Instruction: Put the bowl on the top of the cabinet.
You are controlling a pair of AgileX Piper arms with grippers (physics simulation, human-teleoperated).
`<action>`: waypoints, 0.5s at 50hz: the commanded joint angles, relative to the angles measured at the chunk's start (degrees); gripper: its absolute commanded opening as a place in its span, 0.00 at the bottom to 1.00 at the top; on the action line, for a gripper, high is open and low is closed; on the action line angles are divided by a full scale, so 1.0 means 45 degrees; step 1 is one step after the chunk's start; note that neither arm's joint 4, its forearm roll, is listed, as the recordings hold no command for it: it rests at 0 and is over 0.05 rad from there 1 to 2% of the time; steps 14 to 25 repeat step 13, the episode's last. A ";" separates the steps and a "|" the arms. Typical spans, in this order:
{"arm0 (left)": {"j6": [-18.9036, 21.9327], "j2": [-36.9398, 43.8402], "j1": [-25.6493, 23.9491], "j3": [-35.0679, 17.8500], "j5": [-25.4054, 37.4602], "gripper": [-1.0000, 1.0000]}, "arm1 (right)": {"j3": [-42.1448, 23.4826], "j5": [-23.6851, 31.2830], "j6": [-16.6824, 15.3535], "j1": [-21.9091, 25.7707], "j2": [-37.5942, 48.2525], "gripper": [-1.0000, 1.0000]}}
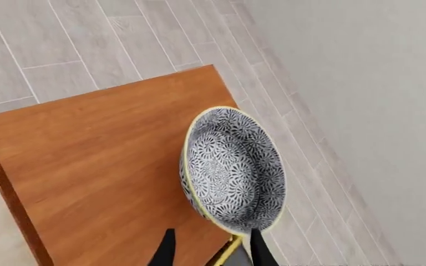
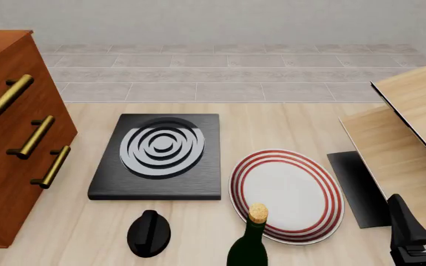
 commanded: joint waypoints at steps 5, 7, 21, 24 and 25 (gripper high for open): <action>-0.0061 -0.1612 -0.0307 0.1582 -0.0035 1.00 | -0.0014 0.0046 0.0002 -0.0002 -0.0038 1.00; -0.0133 -0.1957 -0.0421 0.1829 0.0046 1.00 | -0.0014 0.0046 0.0002 0.0000 -0.0039 1.00; -0.0333 -0.3051 -0.0782 0.2475 0.0353 1.00 | -0.0014 0.0046 0.0002 0.0001 -0.0039 1.00; -0.0333 -0.3051 -0.0782 0.2475 0.0353 1.00 | -0.0014 0.0046 0.0002 0.0001 -0.0039 1.00; -0.0333 -0.3051 -0.0782 0.2475 0.0353 1.00 | -0.0014 0.0046 0.0002 0.0001 -0.0039 1.00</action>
